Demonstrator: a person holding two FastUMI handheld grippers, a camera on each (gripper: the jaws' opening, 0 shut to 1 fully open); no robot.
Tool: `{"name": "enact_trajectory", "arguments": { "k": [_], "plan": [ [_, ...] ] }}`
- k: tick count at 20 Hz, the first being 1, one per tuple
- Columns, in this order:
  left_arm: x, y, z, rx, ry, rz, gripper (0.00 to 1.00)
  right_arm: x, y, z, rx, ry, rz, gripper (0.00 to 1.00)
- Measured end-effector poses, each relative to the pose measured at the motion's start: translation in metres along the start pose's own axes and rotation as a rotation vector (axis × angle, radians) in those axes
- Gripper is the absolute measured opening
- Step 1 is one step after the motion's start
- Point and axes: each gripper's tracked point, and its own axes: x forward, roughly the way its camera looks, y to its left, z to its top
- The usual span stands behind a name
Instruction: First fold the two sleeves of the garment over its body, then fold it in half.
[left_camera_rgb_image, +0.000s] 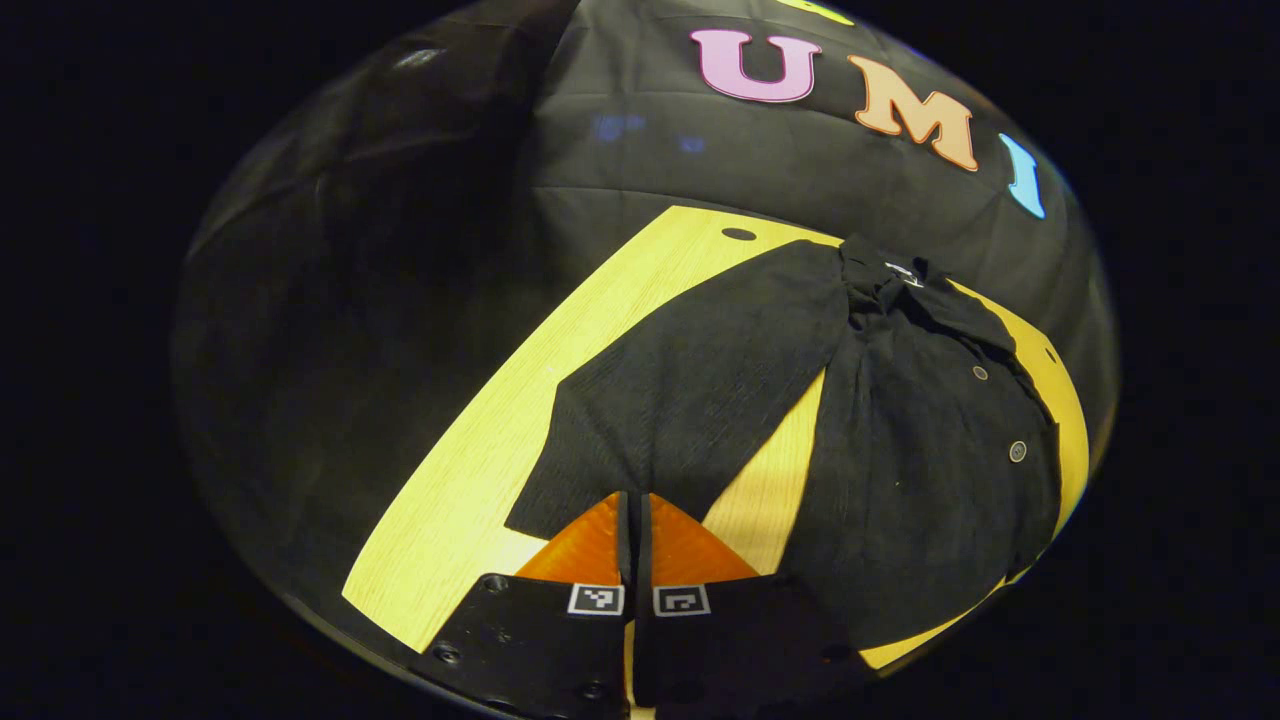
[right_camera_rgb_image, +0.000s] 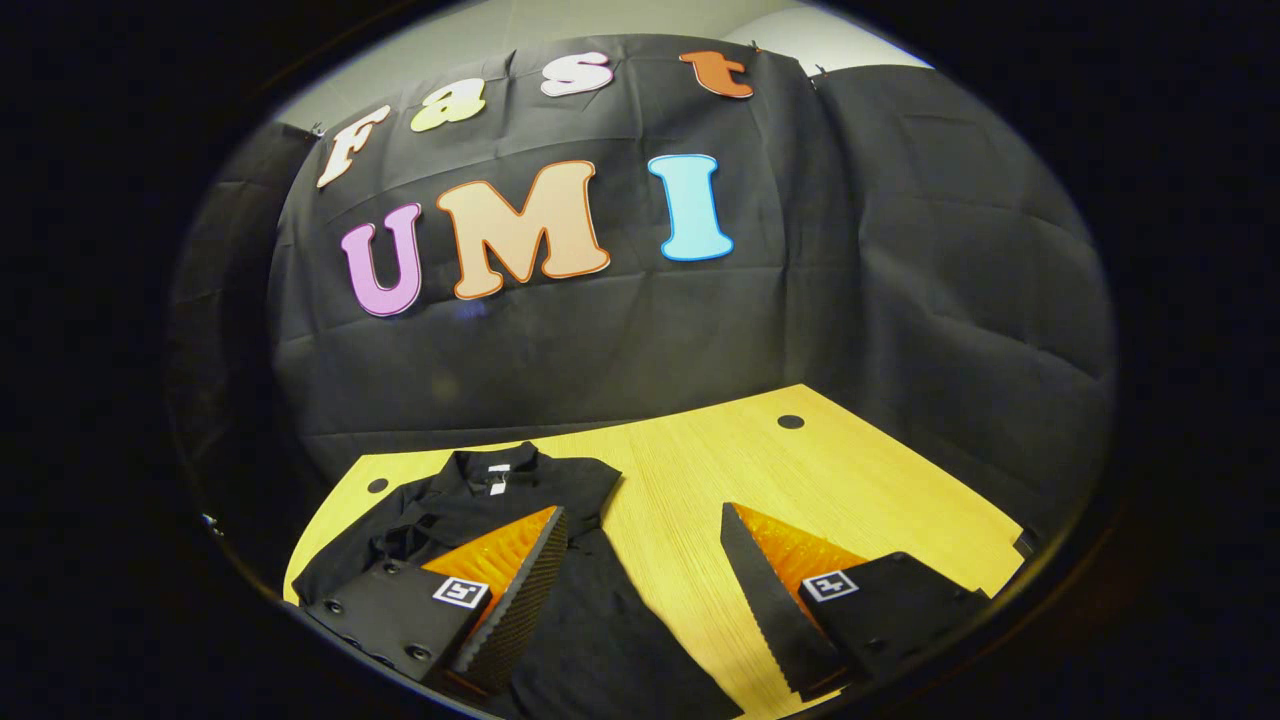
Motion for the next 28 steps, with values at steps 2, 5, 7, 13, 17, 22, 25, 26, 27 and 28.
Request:
{"name": "enact_trajectory", "arguments": {
  "k": [2,5,7,13,17,22,25,26,27,28],
  "plan": [
    [0.000,-0.001,0.003,-0.021,0.003,0.000,0.00,-0.001,-0.001,-0.005,0.009,0.016,-0.002,0.98],
    [-0.003,-0.005,0.009,-0.058,0.001,-0.010,0.00,-0.002,-0.004,-0.010,0.014,0.024,0.000,0.98],
    [-0.007,-0.009,0.019,-0.069,-0.016,-0.030,0.00,-0.004,-0.008,-0.014,0.008,0.033,0.000,0.94],
    [-0.021,-0.033,0.067,-0.097,-0.105,-0.096,0.00,-0.006,-0.024,-0.033,-0.005,0.073,0.001,0.94],
    [-0.021,-0.069,0.108,-0.038,-0.174,-0.141,0.00,-0.008,-0.035,-0.042,-0.008,0.096,0.011,0.98],
    [-0.008,-0.128,0.144,0.055,-0.221,-0.214,0.00,-0.008,-0.055,-0.049,-0.001,0.110,0.014,0.94],
    [-0.001,-0.174,0.165,0.117,-0.253,-0.266,0.00,-0.008,-0.063,-0.056,0.022,0.127,0.023,0.94],
    [0.002,-0.190,0.173,0.142,-0.267,-0.281,0.00,-0.008,-0.064,-0.056,0.026,0.131,0.025,0.98],
    [0.005,-0.207,0.180,0.164,-0.282,-0.302,0.00,-0.008,-0.063,-0.058,0.028,0.134,0.028,0.94],
    [0.006,-0.226,0.189,0.182,-0.300,-0.325,0.00,-0.007,-0.064,-0.059,0.029,0.137,0.032,0.94]
  ]
}}
